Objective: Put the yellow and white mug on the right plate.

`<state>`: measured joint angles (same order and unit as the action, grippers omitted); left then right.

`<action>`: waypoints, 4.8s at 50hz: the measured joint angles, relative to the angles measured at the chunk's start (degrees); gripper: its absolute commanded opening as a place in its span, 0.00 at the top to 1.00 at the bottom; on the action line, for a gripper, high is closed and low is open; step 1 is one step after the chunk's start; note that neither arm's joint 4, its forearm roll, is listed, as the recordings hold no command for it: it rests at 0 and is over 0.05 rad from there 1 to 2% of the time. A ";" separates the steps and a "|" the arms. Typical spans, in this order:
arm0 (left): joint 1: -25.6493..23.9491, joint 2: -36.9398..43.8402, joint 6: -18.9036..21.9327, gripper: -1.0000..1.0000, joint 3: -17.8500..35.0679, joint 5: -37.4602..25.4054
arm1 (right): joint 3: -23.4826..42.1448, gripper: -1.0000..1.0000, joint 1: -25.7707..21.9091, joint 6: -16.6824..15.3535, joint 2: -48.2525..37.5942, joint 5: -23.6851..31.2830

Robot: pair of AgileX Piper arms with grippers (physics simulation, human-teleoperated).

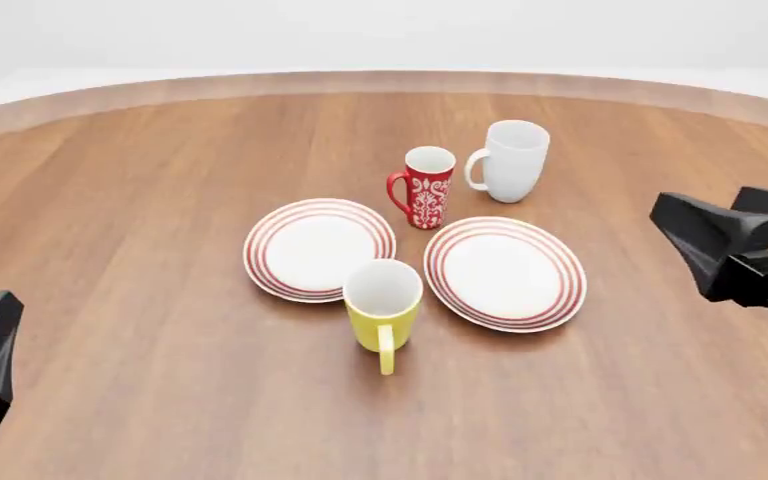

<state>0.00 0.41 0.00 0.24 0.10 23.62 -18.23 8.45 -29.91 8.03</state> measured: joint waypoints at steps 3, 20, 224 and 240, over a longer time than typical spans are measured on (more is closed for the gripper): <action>0.00 0.00 0.00 0.00 0.00 0.00 | 0.67 0.00 -1.49 0.88 -1.91 -0.09; 0.00 0.00 0.00 0.00 0.00 0.00 | 2.08 0.00 -8.97 7.07 -15.02 -6.35; 0.00 0.00 0.00 0.00 0.00 0.00 | 4.05 1.00 -30.49 26.42 -74.27 -52.60; 0.00 0.00 0.00 0.00 0.00 0.00 | 6.10 1.00 -30.34 21.13 -65.06 -41.05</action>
<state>0.00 0.42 0.00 0.24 0.10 29.72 -48.57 29.59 -94.98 -33.02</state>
